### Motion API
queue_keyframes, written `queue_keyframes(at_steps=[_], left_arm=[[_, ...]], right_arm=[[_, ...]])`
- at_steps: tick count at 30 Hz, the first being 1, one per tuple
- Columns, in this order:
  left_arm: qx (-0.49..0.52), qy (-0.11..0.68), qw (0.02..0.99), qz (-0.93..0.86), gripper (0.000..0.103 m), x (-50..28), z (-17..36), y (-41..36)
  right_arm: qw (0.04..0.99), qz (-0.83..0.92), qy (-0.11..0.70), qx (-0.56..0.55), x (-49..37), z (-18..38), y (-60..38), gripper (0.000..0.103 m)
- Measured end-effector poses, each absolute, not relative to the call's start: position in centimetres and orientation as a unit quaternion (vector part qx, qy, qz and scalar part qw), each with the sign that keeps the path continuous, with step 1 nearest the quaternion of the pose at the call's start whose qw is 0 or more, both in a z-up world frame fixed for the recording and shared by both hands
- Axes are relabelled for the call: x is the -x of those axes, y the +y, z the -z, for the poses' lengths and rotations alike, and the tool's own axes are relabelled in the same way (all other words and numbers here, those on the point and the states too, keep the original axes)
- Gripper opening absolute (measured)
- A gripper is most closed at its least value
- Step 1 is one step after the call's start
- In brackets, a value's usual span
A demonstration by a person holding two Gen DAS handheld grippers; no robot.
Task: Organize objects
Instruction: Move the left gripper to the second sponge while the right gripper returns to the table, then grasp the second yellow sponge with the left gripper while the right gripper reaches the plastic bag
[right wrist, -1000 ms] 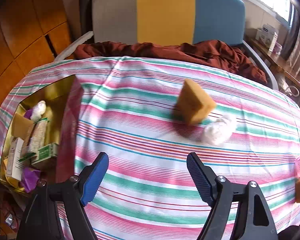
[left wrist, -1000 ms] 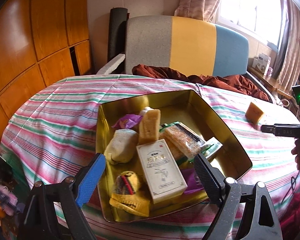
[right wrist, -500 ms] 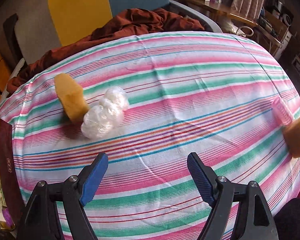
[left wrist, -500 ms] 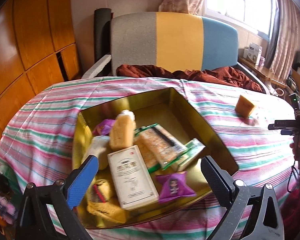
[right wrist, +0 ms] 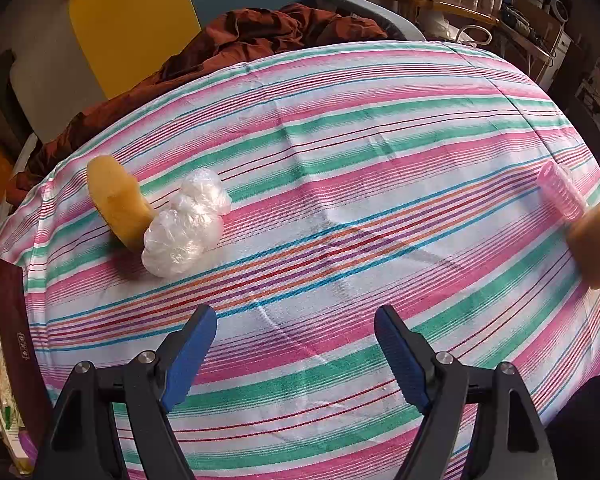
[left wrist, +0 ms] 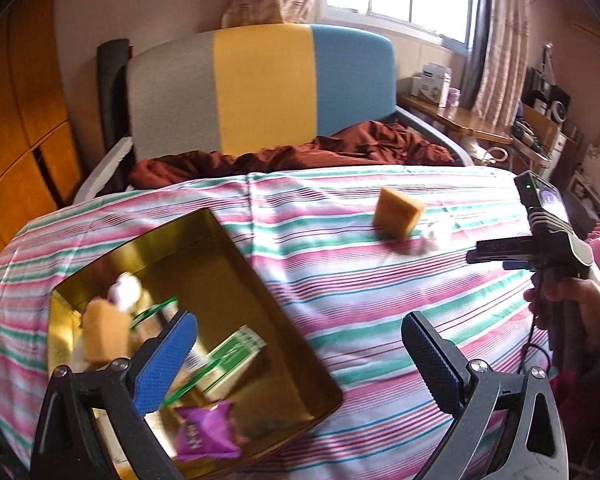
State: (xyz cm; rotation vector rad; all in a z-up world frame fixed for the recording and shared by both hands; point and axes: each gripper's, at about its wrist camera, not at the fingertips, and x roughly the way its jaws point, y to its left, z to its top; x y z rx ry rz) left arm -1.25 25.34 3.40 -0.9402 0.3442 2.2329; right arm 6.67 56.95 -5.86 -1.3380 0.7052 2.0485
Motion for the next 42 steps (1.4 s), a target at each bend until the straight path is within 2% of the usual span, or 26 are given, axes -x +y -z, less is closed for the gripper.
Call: queue_keyframes(at_steps=[8, 17, 40, 41, 42], left_arm=[[0.370, 0.150, 0.374, -0.837, 0.103, 1.4, -3.0, 31.4], [0.430, 0.109, 0.384, -0.810, 0.103, 4.4, -1.0, 37.3], [0.525, 0.026, 0.361, -0.770, 0.103, 14.0, 5.6, 51.4], [0.537, 0.023, 0.361, -0.762, 0.102, 14.3, 6.3, 51.6], [0.550, 0.022, 0.357, -0.755, 0.093, 14.5, 7.0, 51.6]], right_arm=[[0.288, -0.776, 0.299, 0.475, -7.8, 4.9, 57.6, 0.083], [0.287, -0.772, 0.376, 0.426, -8.9, 4.4, 59.4, 0.083], [0.266, -0.763, 0.406, 0.427, -8.9, 5.4, 60.3, 0.083], [0.267, -0.762, 0.406, 0.428, -8.9, 5.5, 60.4, 0.083], [0.269, -0.761, 0.406, 0.429, -8.9, 5.5, 60.4, 0.083]])
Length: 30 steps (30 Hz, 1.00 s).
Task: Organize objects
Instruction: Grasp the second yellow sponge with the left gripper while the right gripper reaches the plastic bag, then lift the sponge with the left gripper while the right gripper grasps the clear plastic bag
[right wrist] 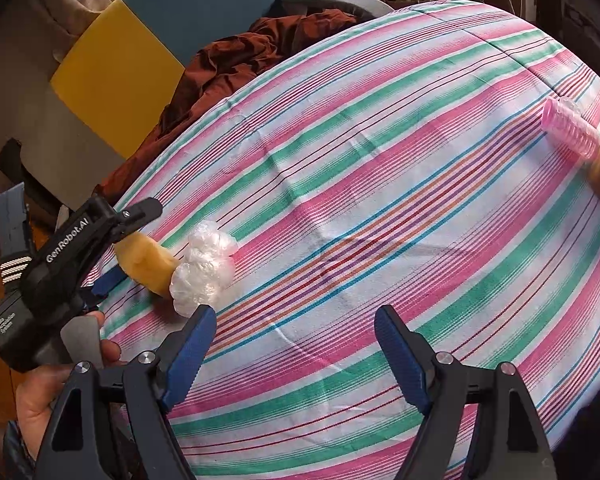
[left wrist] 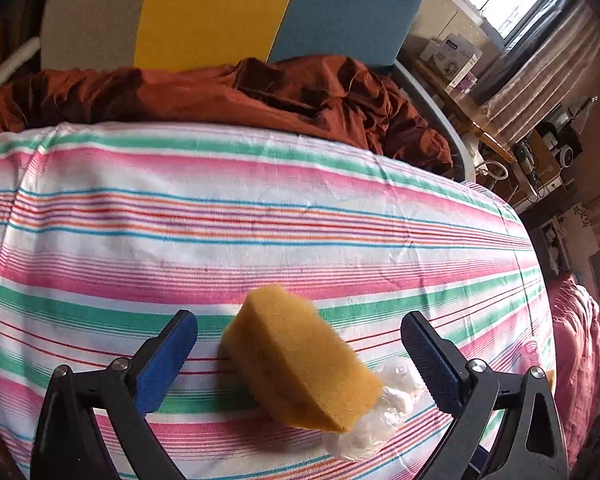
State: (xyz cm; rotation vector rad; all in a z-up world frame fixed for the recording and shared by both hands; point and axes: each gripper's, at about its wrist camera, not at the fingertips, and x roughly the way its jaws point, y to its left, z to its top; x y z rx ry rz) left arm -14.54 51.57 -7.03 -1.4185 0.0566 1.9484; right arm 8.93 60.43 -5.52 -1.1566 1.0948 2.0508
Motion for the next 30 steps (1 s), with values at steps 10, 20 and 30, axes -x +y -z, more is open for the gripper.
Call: queue_keyframes(at_steps=[10, 20, 30], left_arm=[[0.541, 0.008, 0.387, -0.747, 0.045, 12.6, 6.1, 46.6], [0.459, 0.092, 0.445, -0.763, 0.045, 4.2, 2.8, 41.0], [0.391, 0.170, 0.478, -0.768, 0.039, -4.2, 5.9, 36.5]], right_arm=[[0.284, -0.754, 0.406, 0.430, -9.2, 5.8, 60.9, 0.083], [0.287, -0.750, 0.402, 0.439, -9.2, 6.1, 60.9, 0.083], [0.261, -0.770, 0.378, 0.444, -8.6, 5.8, 59.8, 0.083]])
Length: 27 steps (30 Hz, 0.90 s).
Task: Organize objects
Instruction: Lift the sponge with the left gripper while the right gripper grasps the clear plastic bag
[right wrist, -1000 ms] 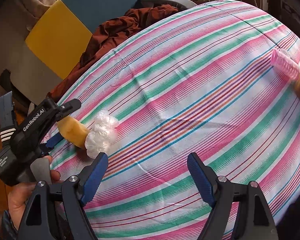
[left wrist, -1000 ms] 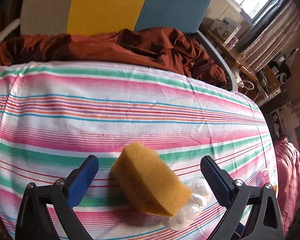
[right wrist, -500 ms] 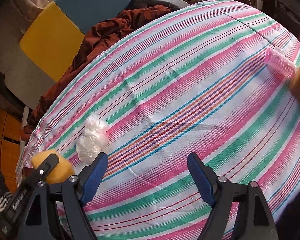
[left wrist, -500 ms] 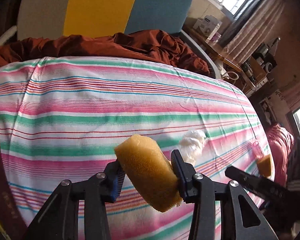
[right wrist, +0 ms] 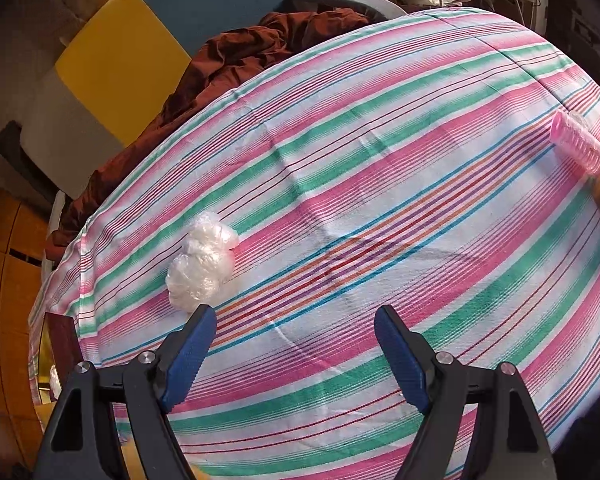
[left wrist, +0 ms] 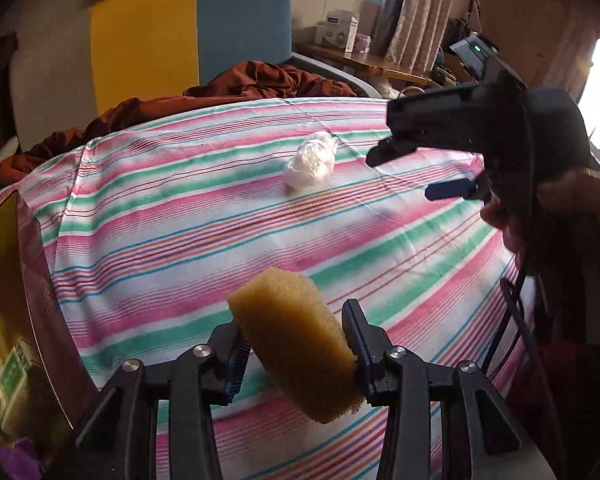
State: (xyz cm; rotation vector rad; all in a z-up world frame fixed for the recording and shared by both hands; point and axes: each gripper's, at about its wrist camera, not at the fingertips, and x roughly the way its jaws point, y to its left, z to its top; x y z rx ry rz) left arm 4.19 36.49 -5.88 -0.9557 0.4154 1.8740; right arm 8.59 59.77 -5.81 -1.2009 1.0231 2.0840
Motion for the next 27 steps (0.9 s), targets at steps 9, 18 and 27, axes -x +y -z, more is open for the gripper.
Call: queue_keyframes(at_steps=[9, 18, 27], left_arm=[[0.328, 0.180, 0.489, -0.788, 0.034, -6.0, 7.4, 36.3], [0.338, 0.167, 0.495, -0.783, 0.035, -5.8, 8.0, 36.2], [0.354, 0.151, 0.495, -0.779, 0.038, -5.3, 8.6, 36.2]], right_arm=[[0.238, -0.793, 0.330, 0.453, -6.8, 5.6, 57.9, 0.068], [0.204, -0.789, 0.366, 0.449, -5.7, 6.0, 58.1, 0.069], [0.211, -0.781, 0.335, 0.483, -0.6, 7.0, 58.4, 0.069]])
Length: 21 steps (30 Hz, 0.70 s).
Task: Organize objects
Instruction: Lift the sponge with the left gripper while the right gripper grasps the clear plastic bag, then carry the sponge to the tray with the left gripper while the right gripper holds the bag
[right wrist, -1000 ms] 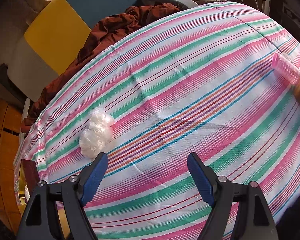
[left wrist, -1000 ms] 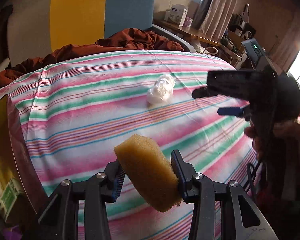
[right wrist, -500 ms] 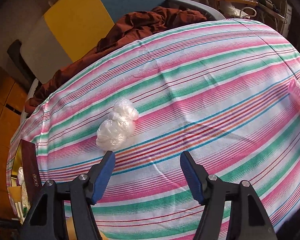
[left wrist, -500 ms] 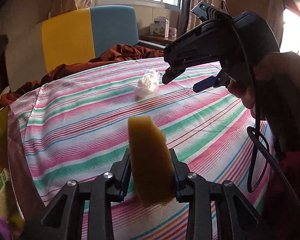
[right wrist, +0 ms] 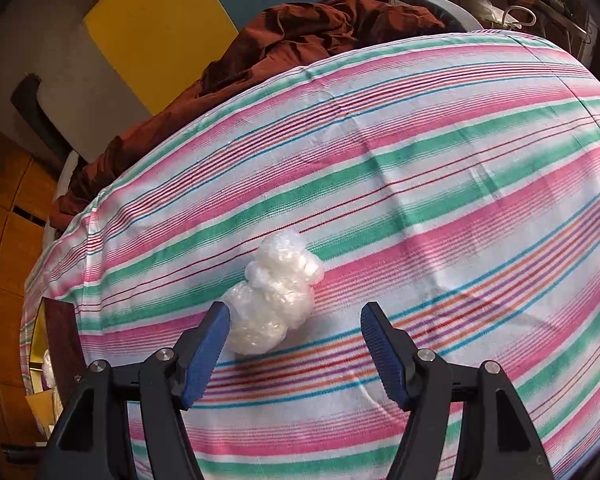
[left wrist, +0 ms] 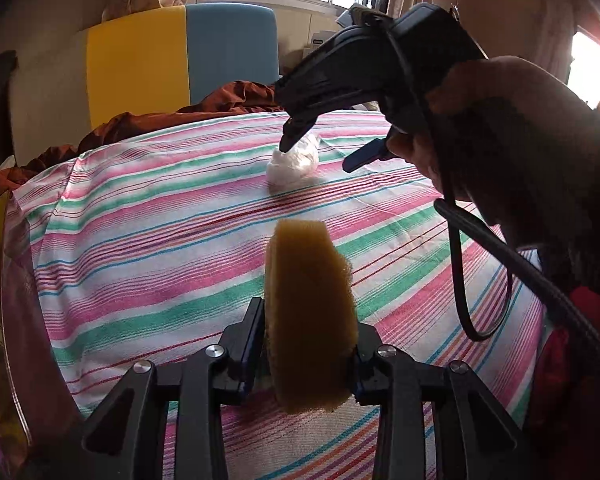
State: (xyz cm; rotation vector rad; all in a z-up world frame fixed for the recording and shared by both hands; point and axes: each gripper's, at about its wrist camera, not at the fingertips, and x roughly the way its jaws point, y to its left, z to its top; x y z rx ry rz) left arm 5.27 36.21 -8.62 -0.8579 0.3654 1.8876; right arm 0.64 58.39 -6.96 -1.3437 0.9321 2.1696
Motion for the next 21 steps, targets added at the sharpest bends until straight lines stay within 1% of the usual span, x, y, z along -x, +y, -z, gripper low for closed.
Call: queue_keyframes(at_steps=[1, 2, 3, 4, 5, 6, 9, 14, 21], left_arm=[[0.359, 0.150, 0.495, -0.777, 0.038, -5.1, 8.8, 36.3], [0.361, 0.150, 0.495, -0.776, 0.039, -5.1, 8.9, 36.3], [0.360, 0.149, 0.496, -0.776, 0.039, -5.1, 8.9, 36.2], [0.360, 0.149, 0.496, -0.776, 0.039, -5.1, 8.9, 36.2], [0.360, 0.148, 0.496, -0.776, 0.039, -5.1, 8.9, 36.1], [0.360, 0.148, 0.496, -0.776, 0.039, -5.1, 8.9, 36.1], [0.361, 0.146, 0.497, -0.776, 0.039, -5.1, 8.9, 36.1], [0.360, 0.147, 0.496, -0.776, 0.039, -5.1, 8.9, 36.1], [0.357, 0.154, 0.490, -0.780, 0.040, -5.4, 8.8, 36.4]], right_arm=[[0.208, -0.780, 0.336, 0.486, 0.0, 7.3, 58.5, 0.069], [0.205, -0.782, 0.331, 0.487, 0.5, 7.5, 58.4, 0.067], [0.203, -0.786, 0.319, 0.489, 1.0, 7.5, 58.2, 0.054], [0.201, -0.790, 0.308, 0.491, 1.9, 7.7, 58.2, 0.048], [0.200, -0.793, 0.301, 0.491, 2.2, 7.5, 58.0, 0.039], [0.200, -0.796, 0.292, 0.492, 2.3, 7.3, 57.8, 0.038], [0.197, -0.801, 0.265, 0.498, 1.8, 6.4, 57.0, 0.034], [0.185, -0.800, 0.246, 0.515, -2.0, 5.3, 55.1, 0.034], [0.200, -0.790, 0.276, 0.509, -7.3, 6.1, 53.2, 0.034]])
